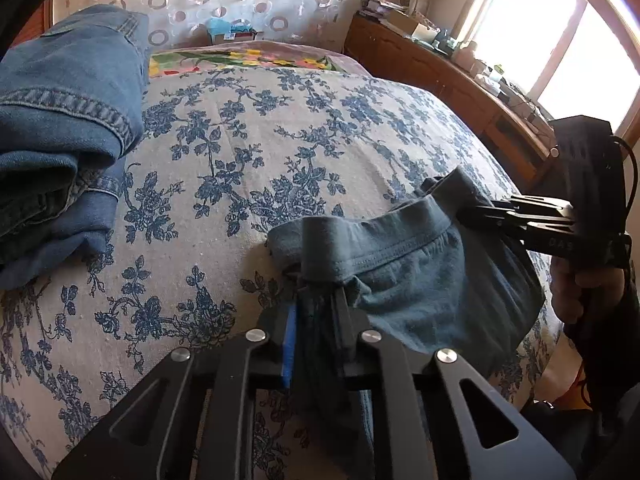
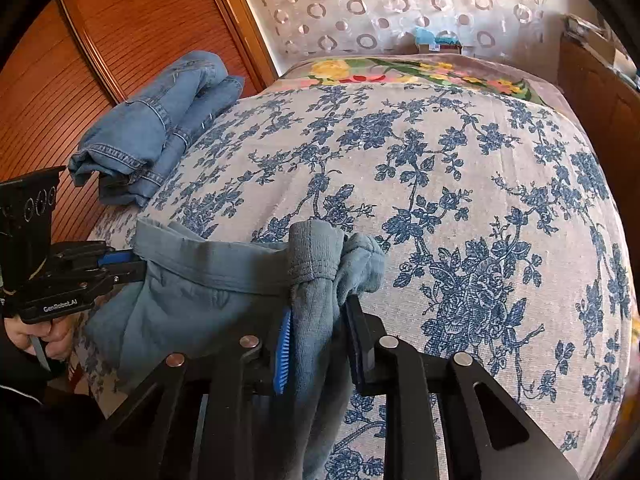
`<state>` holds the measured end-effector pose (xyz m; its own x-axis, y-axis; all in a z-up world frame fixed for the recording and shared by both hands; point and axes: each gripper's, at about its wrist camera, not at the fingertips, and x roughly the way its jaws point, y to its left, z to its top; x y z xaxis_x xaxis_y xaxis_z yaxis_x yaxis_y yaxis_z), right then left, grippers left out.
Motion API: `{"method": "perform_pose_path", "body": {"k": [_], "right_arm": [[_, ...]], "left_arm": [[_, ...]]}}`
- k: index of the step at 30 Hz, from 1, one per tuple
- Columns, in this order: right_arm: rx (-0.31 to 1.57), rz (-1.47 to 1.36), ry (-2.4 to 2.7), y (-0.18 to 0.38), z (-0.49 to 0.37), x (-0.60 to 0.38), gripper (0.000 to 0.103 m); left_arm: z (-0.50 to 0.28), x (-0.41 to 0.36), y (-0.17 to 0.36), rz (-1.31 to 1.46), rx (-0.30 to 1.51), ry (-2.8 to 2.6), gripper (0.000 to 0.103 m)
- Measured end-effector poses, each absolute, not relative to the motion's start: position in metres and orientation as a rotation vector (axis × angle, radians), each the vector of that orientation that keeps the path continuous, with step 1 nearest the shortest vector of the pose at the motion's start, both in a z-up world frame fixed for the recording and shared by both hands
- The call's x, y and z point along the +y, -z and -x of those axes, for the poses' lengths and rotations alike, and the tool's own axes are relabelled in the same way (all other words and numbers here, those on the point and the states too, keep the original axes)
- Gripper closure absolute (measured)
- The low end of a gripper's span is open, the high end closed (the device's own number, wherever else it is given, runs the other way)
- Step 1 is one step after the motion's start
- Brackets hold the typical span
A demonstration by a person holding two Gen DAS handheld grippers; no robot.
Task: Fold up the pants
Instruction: 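Lift the folded shorts with both grippers and carry them onto the jeans stack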
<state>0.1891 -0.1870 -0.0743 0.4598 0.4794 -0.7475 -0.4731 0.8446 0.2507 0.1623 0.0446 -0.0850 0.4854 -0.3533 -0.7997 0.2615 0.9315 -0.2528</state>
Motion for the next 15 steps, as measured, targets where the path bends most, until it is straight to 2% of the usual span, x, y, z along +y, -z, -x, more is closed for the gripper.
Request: {"method": "perform_pose_path", "body": {"k": [5,15], "right_arm": [[0.877,-0.02,-0.593,0.063,-0.189,-0.186,0.085],[0.77,0.047,-0.593,0.03,-0.211,-0.165,0.085]], "left_arm": [[-0.163,0.045,0.073,0.113,0.949,0.388,0.089],[-0.184,0.055,0.053,0.115,0.876,0.358,0.089]]}}
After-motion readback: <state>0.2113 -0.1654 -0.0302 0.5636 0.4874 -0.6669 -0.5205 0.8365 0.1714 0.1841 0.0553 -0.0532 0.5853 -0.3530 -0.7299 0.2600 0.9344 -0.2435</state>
